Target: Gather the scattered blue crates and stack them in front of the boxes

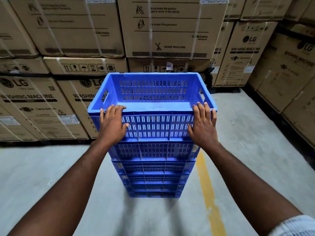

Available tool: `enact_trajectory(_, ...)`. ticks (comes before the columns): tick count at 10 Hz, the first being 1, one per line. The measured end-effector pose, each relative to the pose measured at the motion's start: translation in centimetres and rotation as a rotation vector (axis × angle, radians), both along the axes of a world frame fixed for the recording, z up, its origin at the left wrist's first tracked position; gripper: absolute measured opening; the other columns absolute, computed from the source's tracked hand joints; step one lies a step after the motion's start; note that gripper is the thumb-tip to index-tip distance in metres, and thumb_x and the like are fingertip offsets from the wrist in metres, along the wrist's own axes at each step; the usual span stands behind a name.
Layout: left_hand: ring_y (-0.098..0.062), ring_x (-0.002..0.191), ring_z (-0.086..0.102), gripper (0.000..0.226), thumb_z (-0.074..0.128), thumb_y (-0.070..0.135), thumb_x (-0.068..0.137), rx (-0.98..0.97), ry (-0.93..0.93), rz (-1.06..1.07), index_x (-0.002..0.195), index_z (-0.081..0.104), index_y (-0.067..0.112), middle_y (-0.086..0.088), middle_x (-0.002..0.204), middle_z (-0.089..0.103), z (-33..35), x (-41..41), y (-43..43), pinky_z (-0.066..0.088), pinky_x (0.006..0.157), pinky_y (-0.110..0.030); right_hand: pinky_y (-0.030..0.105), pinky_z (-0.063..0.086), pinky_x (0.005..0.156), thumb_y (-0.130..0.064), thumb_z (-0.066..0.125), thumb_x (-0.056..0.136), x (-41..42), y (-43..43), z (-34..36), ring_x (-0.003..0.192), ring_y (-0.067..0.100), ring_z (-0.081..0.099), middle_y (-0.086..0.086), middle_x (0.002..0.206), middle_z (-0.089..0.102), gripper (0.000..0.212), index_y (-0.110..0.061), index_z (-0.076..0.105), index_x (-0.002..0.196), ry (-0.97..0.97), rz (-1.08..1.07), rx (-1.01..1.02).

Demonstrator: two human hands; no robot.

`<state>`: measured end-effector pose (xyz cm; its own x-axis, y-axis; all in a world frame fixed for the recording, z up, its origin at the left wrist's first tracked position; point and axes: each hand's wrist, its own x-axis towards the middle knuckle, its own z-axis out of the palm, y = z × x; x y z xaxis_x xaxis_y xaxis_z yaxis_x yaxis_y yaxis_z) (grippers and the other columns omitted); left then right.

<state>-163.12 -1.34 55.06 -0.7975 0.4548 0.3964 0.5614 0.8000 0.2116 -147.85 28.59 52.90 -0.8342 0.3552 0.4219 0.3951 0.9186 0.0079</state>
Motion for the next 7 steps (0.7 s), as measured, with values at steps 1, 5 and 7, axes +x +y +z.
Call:
enact_trajectory(1,-0.023,0.146,0.022,0.069,0.071,0.031,0.085,-0.023,-0.042,0.012,0.142,0.033,0.025,0.000,0.150,0.037,0.4,0.3,0.0,0.001,0.122,-0.050,0.053,0.009,0.119,-0.041,0.062,0.080,0.0,-0.2,0.1,0.147,0.031,0.013,0.010,0.153,0.026,0.079,-0.014,0.025,0.145,-0.003,-0.011,-0.005)
enact_trajectory(5,-0.024,0.152,-0.002,0.089,0.064,0.035,0.091,0.014,-0.170,0.080,0.157,0.007,0.019,-0.002,0.165,0.005,0.4,4.4,1.5,0.015,0.122,-0.047,0.054,0.017,0.118,-0.043,0.059,0.083,1.5,-2.9,-0.9,0.149,0.036,-0.005,0.017,0.162,-0.002,0.096,-0.009,0.005,0.154,-0.023,-0.036,-0.054)
enact_trajectory(7,-0.024,0.150,0.014,0.085,0.064,0.033,0.091,0.003,-0.197,0.054,0.156,0.010,0.021,0.001,0.164,0.008,1.2,5.1,0.1,0.025,0.119,-0.049,0.055,0.019,0.117,-0.040,0.056,0.087,2.9,-3.7,-1.8,0.149,0.036,-0.006,0.016,0.162,-0.009,0.092,-0.015,0.000,0.155,-0.096,0.013,-0.033)
